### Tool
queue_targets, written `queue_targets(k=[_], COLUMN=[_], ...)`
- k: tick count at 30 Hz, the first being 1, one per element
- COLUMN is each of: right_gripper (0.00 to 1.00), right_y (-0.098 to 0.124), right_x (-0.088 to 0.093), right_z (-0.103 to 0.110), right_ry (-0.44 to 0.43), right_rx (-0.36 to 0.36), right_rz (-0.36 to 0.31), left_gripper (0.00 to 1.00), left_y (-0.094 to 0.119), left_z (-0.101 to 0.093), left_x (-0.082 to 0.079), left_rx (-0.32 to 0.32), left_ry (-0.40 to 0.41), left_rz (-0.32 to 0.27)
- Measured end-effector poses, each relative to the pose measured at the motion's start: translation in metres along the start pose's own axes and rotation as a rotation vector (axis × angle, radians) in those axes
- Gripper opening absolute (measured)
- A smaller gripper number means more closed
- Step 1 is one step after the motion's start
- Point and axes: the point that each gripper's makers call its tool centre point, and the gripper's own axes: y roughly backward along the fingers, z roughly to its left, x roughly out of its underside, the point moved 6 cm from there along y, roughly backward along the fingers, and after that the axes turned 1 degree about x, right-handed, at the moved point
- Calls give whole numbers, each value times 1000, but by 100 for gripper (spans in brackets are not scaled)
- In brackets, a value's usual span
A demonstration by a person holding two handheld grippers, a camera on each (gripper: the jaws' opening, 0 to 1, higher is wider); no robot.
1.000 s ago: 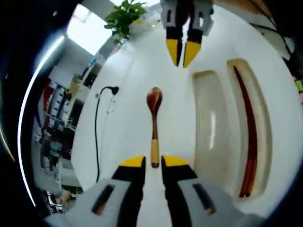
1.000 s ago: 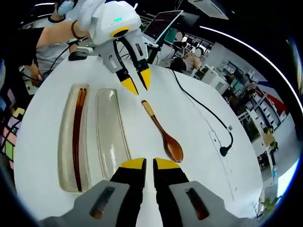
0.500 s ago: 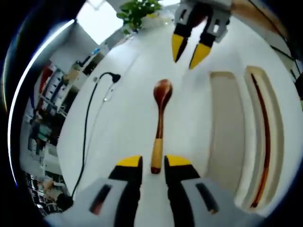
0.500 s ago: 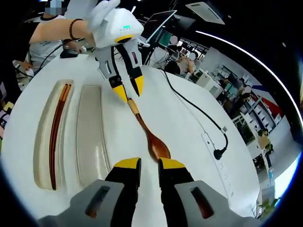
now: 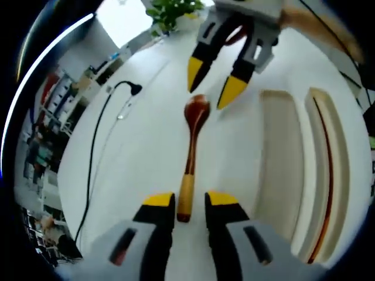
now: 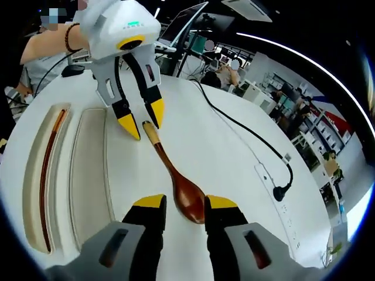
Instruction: Arrange the utensils inside the cutlery case until each visible utensil rests in its matching compartment.
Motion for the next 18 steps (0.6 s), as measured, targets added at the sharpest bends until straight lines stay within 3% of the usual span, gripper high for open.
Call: queue_targets(k=[5,10,18], right_gripper=[26,29,26], right_y=[-8,-17,-17], right_x=[-3,1,4], right_z=[-1,1,6], right_ry=[-22,-18,-27], right_rx=[-13,-36,-46], right_rz=[-7,26,32], left_gripper=[18,11,10], left_y=[-1,-1,-1], left_z=[0,-4,-3], left_x=[1,3,5], left_rx=[26,69,82], left_ry=[10,12,-4], left_rz=[5,-5,-18])
